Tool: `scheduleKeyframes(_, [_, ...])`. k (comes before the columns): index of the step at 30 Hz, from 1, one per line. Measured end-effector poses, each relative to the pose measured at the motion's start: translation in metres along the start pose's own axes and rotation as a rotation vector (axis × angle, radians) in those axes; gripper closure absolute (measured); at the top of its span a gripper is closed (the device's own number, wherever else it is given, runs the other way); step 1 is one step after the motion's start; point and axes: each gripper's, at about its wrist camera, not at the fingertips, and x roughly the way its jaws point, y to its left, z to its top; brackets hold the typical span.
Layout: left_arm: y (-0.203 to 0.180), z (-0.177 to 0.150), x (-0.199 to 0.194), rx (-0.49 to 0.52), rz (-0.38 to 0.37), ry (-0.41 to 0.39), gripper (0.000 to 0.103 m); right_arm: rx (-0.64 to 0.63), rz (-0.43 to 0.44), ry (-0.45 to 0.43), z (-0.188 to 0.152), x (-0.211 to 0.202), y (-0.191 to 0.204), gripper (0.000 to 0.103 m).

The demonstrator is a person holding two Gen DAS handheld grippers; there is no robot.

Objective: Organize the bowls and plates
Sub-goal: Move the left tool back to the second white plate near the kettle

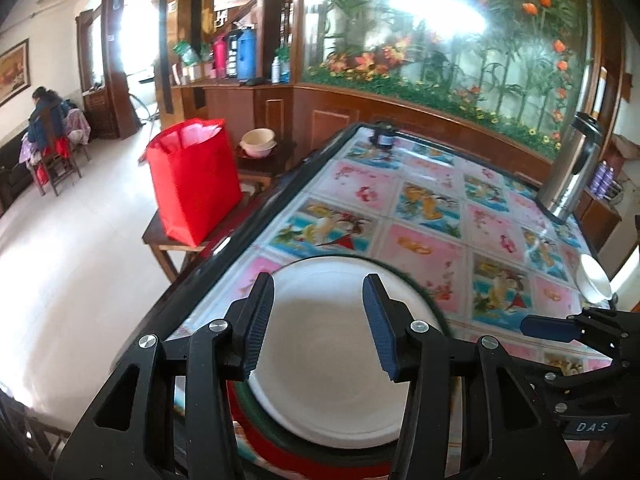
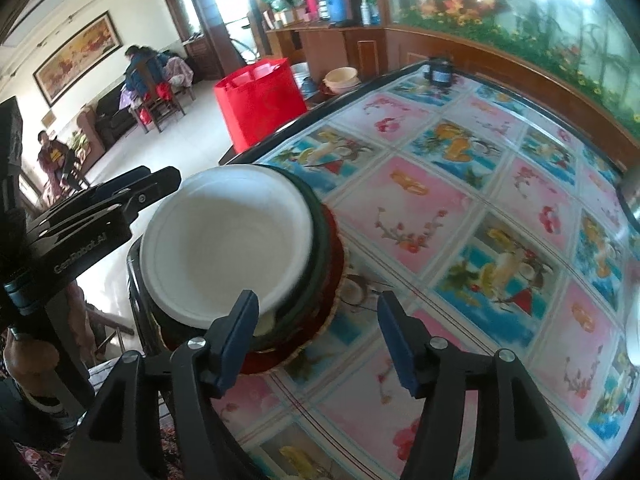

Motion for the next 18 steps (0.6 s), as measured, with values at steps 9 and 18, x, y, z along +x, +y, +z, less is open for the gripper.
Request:
scheduleKeyframes(9, [-0.05, -0.001, 0.004, 0.06, -0.071, 0.005, 0.057, 0.081, -0.053, -0.017, -0.017, -0.019, -0.037, 0.035])
scheduleKeyframes(18, [-0.117, -0.005, 0.011, 0.147, -0.157, 0.022, 0.057, 0.165, -0.125, -0.021, -0.04, -0.04, -0.08, 0.034])
